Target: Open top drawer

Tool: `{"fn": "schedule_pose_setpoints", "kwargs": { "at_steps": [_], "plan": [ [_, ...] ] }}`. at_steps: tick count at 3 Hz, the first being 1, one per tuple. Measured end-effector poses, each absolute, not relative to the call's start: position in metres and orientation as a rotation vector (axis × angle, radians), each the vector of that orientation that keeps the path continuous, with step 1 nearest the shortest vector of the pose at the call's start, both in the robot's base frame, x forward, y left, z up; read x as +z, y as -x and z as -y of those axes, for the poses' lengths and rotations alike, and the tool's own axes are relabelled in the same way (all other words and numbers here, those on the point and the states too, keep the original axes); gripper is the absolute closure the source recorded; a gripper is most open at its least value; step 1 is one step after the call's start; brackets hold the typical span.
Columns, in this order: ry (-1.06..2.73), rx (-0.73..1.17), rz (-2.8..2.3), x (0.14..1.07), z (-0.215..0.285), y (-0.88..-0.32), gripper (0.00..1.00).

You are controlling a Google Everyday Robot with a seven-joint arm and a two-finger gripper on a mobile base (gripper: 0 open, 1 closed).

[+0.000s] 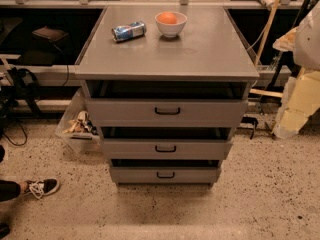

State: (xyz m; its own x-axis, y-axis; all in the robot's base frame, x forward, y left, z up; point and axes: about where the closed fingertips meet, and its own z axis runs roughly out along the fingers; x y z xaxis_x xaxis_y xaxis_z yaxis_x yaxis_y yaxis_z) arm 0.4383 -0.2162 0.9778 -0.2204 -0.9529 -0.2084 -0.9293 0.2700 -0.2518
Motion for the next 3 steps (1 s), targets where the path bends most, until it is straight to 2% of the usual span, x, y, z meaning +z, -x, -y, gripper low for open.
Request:
{"fn": "schedule_pose_setpoints", "kwargs": {
  "at_steps": [2,3],
  "plan": [
    [1.695,-0.097,-2.213,0.965,0.203,-0.447,0.00],
    [1.682,-0.075,-2.190,0.926,0.157,-0.476,0.00]
  ]
}}
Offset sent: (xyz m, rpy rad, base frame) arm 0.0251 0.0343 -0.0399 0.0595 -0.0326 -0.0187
